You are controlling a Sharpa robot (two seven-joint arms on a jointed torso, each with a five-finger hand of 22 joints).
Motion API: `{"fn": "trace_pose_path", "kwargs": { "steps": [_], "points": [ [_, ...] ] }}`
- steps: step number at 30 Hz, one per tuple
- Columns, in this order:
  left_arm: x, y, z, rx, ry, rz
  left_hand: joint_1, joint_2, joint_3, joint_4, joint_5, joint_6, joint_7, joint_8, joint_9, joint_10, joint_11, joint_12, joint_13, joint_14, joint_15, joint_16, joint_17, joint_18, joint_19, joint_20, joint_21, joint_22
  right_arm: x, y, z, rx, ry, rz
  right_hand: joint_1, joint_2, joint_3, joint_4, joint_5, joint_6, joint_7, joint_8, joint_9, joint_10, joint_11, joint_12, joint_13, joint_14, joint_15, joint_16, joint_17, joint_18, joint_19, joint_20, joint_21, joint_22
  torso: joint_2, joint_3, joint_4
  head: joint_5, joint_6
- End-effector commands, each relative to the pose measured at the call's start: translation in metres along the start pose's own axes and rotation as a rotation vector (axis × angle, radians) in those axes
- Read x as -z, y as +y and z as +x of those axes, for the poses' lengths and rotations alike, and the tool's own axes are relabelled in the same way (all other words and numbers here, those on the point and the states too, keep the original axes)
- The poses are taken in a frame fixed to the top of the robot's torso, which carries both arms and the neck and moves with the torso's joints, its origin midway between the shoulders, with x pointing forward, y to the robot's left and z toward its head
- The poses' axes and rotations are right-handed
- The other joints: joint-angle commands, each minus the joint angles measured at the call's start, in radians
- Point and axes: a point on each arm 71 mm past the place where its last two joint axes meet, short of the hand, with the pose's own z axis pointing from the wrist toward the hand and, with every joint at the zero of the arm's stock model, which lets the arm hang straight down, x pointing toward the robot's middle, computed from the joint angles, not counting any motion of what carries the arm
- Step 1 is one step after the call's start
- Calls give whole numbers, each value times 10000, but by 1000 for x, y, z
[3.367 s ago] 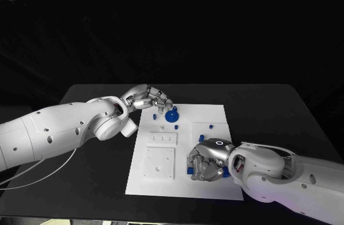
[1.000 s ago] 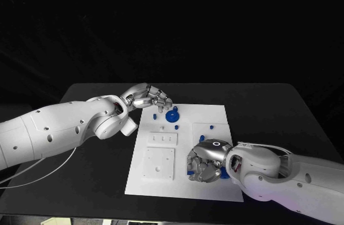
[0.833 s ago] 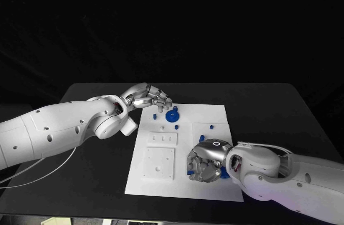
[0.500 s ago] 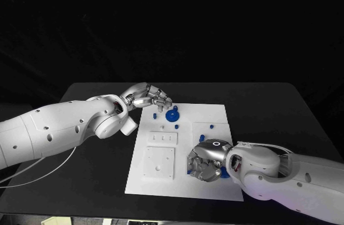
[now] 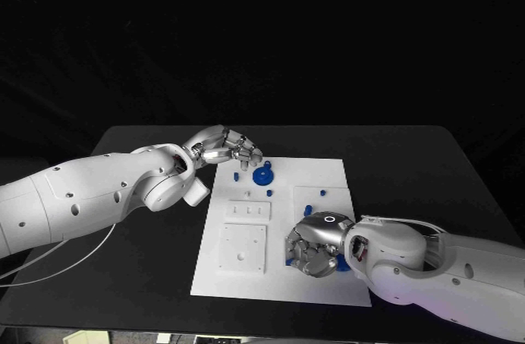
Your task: Assemble the parts on the task board
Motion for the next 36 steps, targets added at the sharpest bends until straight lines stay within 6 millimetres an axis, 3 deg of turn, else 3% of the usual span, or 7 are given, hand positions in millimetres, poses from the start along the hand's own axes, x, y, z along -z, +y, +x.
{"fn": "trace_pose_path", "kwargs": {
  "steps": [1, 12, 25, 36],
  "points": [
    [0, -1, 1, 71, 15, 66, 45, 13, 28, 14, 5, -70, 17, -52, -5, -73, -18, 17, -13, 20, 25, 60, -11, -75, 25, 24, -4, 124, 0, 0, 1, 302, 30, -26, -51, -140, -54, -100, -37, 104, 37, 32, 8, -12, -34, 28, 5, 40, -37, -33, 15, 962, -23, -8, 60, 170, 1, -4, 2, 3, -7],
    [0, -1, 1, 110, 13, 58, 35, 8, 22, 23, 4, -85, 22, -61, -8, -90, -12, 12, -20, 13, 28, 61, -19, -75, 21, 28, -8, 123, 0, 3, -1, 377, -272, -281, -247, -353, -577, -463, 1, 26, 64, -10, -12, -35, -10, 18, 1, 40, -15, -53, 0, 962, -26, 7, 67, 146, -1, 1, -1, 12, -18],
    [0, -1, 1, 118, 6, 65, 39, 16, 26, 26, 5, -90, 24, -64, -9, -96, -9, 12, -24, 13, 28, 64, -24, -75, 19, 28, -11, 123, -3, 5, -2, 909, -360, -528, 391, 55, -97, -894, -46, 415, -56, 198, 66, 51, -114, 41, -7, 54, -97, -43, 0, 962, -43, 29, 73, 145, -1, 1, 1, 11, -28],
    [-1, -1, 1, 119, 13, 65, 42, 18, 28, 28, 5, -92, 25, -65, -8, -98, -9, 14, -26, 12, 29, 67, -29, -75, 17, 29, -14, 122, -3, 5, -1, 915, -228, -500, 360, 227, -2, -893, -53, 468, -75, 232, 83, 64, -134, 46, 1, 52, -116, -35, 3, 962, -47, 64, 92, 150, -1, -1, 2, 10, -36]
  ]
}}
